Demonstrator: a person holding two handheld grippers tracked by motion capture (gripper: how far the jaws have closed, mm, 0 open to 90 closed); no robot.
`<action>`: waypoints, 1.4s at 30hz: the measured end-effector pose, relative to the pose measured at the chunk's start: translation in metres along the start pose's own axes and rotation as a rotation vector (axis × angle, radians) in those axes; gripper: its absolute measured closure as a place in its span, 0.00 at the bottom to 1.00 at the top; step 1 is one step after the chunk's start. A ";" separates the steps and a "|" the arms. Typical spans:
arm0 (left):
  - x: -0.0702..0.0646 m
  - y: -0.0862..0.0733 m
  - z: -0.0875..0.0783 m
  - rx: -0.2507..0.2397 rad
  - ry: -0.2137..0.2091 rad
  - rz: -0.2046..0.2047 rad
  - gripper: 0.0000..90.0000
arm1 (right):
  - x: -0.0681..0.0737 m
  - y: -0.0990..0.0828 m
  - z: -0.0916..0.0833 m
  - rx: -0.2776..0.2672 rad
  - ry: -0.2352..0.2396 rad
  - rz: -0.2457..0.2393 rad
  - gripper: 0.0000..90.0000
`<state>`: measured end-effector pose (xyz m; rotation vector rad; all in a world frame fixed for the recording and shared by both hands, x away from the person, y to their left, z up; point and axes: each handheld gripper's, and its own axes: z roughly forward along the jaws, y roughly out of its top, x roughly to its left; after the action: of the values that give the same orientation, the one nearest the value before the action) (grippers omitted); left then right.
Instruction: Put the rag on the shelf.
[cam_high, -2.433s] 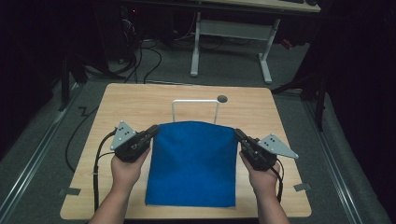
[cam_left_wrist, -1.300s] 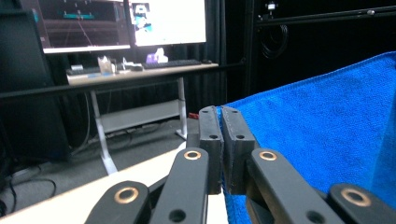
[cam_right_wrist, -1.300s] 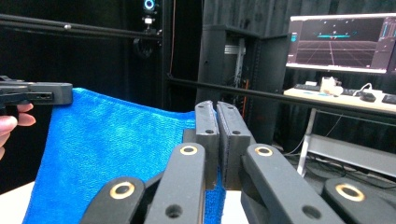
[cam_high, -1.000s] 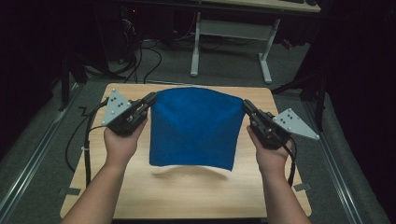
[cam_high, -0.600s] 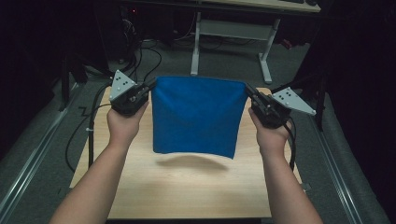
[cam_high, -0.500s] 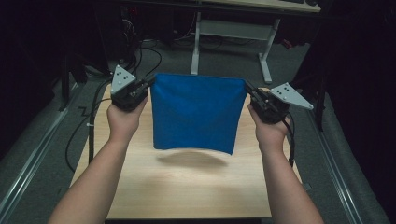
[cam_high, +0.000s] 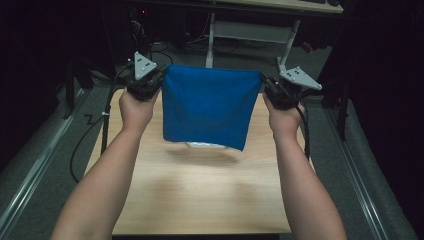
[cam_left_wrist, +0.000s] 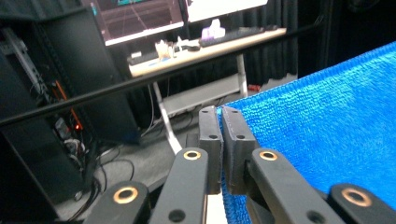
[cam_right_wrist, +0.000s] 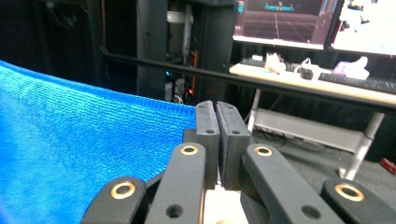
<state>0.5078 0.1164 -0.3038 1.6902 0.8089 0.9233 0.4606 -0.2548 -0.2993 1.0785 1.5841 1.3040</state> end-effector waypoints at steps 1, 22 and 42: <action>0.001 0.000 0.004 0.009 0.005 -0.003 0.98 | -0.001 0.000 0.006 0.013 -0.006 -0.003 0.99; -0.008 -0.087 0.065 0.366 -0.146 -0.080 0.98 | -0.012 -0.081 0.088 0.337 0.041 -0.041 0.99; -0.025 -0.156 0.062 0.405 -0.278 -0.237 0.98 | 0.012 -0.158 0.078 0.426 0.181 0.073 0.99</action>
<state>0.5368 0.1095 -0.4706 1.9607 1.0252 0.3638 0.5110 -0.2362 -0.4680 1.3121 2.0381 1.1639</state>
